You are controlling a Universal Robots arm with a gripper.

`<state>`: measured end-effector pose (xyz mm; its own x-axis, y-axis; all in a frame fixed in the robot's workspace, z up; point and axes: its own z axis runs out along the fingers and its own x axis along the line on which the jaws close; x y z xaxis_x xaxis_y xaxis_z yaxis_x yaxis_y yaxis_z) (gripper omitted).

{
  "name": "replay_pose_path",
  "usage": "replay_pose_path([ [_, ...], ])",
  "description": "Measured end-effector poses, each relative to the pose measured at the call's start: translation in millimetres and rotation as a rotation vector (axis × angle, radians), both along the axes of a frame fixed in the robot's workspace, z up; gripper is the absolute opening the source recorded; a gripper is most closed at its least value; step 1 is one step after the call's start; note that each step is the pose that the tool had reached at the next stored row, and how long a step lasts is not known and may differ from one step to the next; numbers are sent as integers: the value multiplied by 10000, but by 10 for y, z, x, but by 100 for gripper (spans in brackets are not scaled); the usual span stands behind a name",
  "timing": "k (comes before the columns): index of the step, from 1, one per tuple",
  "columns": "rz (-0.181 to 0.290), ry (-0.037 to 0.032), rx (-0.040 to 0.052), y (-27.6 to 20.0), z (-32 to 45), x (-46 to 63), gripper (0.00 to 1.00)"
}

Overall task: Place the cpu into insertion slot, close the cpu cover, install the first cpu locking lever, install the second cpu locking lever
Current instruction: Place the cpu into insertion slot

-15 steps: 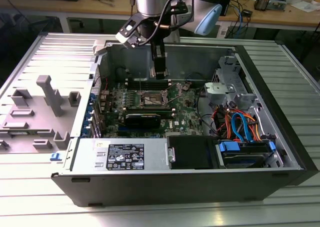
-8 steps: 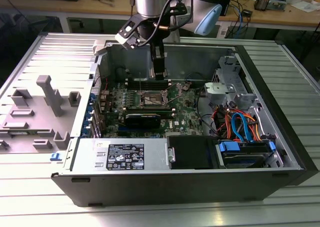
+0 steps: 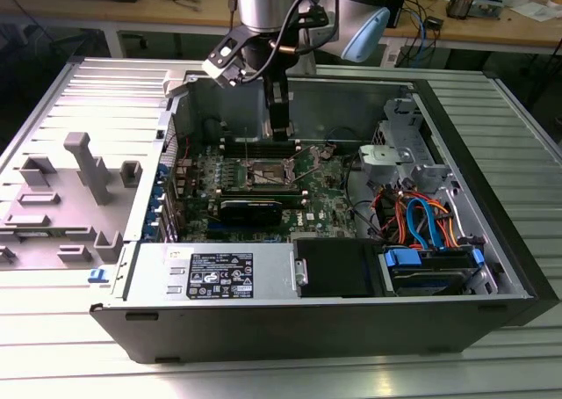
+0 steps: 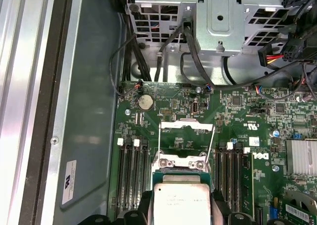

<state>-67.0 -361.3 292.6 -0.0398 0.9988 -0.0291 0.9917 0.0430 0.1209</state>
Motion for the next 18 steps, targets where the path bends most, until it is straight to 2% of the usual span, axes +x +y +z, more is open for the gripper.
replay_pose_path([
  [10, -1, -3, 0, 0, -120, -1, 55],
  [12, -1, -3, -2, -6, -165, -3, 55],
  [18, 190, -3, -1, -10, -234, -80, 55],
])
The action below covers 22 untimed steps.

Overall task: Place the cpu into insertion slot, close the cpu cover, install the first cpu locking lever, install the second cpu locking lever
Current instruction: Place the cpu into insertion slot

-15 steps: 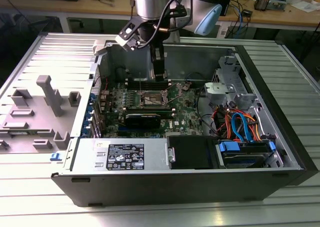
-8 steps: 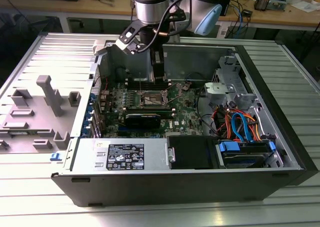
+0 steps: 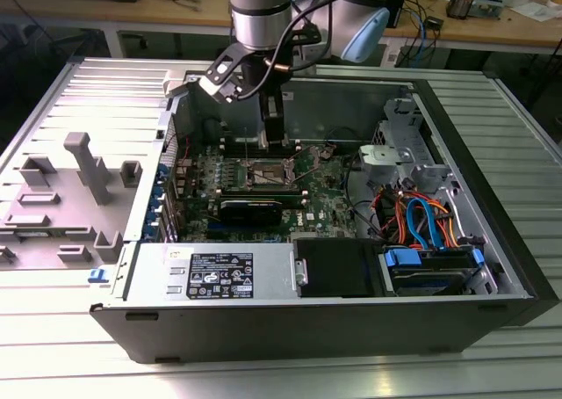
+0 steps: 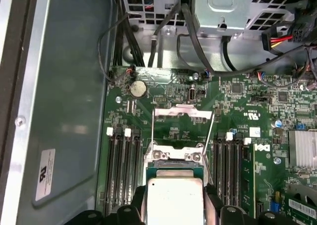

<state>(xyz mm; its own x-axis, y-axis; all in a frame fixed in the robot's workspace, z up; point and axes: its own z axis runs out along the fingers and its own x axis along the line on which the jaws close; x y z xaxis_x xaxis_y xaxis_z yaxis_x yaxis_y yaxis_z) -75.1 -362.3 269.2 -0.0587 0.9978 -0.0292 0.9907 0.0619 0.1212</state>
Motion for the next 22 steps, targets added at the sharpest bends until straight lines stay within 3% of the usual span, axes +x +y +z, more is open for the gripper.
replay_pose_path([
  [17, 38, 0, 48, 0, -10, 12, 55],
  [19, -5, 1, 58, 0, -42, 14, 55],
  [22, -258, 0, 58, 6, -161, 13, 55],
])
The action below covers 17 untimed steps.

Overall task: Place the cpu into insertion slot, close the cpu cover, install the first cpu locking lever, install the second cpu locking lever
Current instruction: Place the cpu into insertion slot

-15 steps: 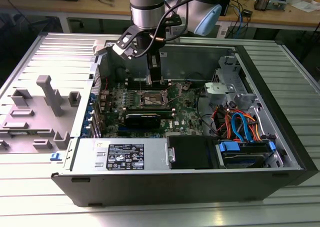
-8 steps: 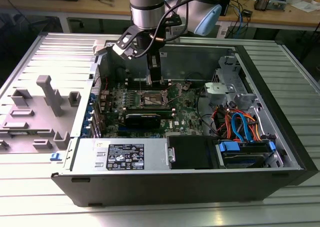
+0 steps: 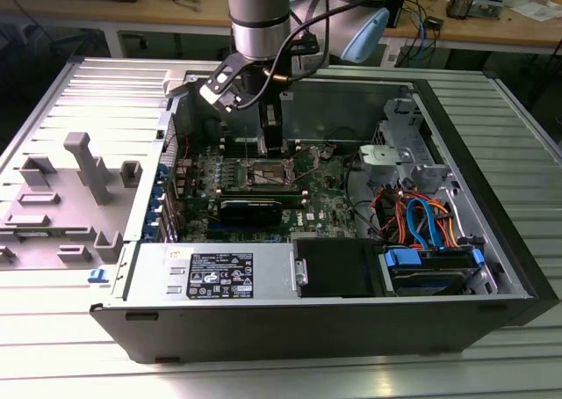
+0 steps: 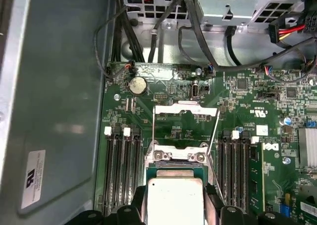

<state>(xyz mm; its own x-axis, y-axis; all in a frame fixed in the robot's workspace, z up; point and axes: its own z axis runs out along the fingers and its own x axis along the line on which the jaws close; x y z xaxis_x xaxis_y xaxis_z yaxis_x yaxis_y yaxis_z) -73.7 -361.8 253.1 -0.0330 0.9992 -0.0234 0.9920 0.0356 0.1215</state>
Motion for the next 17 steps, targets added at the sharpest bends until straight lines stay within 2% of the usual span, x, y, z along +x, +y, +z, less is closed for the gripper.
replay_pose_path([
  [1, -83, 1, 0, 5, -44, 1, 55],
  [3, -121, 0, 1, 6, -78, -6, 55],
  [8, -184, 6, 0, 9, -222, -41, 55],
  [12, -195, 9, 0, 9, -284, -41, 55],
  [17, -202, 8, 2, 5, -285, -41, 55],
])
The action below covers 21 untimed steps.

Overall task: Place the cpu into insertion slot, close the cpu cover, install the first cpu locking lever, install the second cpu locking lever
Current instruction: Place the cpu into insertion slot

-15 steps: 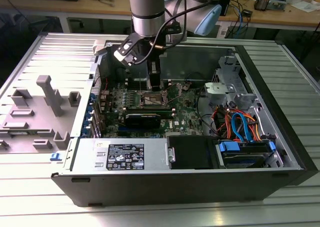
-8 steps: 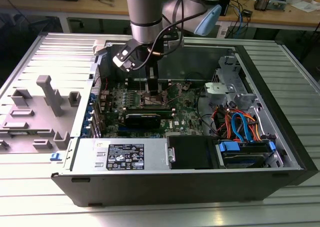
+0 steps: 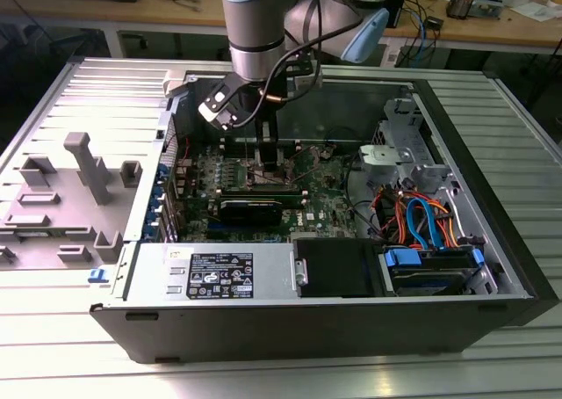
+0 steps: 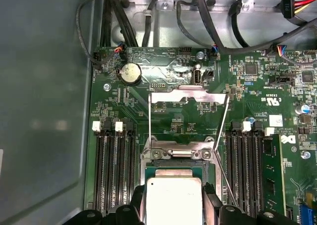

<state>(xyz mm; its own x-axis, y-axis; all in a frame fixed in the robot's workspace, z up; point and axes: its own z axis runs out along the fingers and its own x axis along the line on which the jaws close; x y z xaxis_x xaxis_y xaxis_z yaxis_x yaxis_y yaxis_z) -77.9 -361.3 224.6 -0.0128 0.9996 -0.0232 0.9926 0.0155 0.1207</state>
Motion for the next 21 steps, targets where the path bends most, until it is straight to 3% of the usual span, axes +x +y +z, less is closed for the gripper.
replay_pose_path([
  [6, 0, -1, 0, -18, -14, 0, 55],
  [21, 26, 39, -1, -45, -208, -9, 55],
])
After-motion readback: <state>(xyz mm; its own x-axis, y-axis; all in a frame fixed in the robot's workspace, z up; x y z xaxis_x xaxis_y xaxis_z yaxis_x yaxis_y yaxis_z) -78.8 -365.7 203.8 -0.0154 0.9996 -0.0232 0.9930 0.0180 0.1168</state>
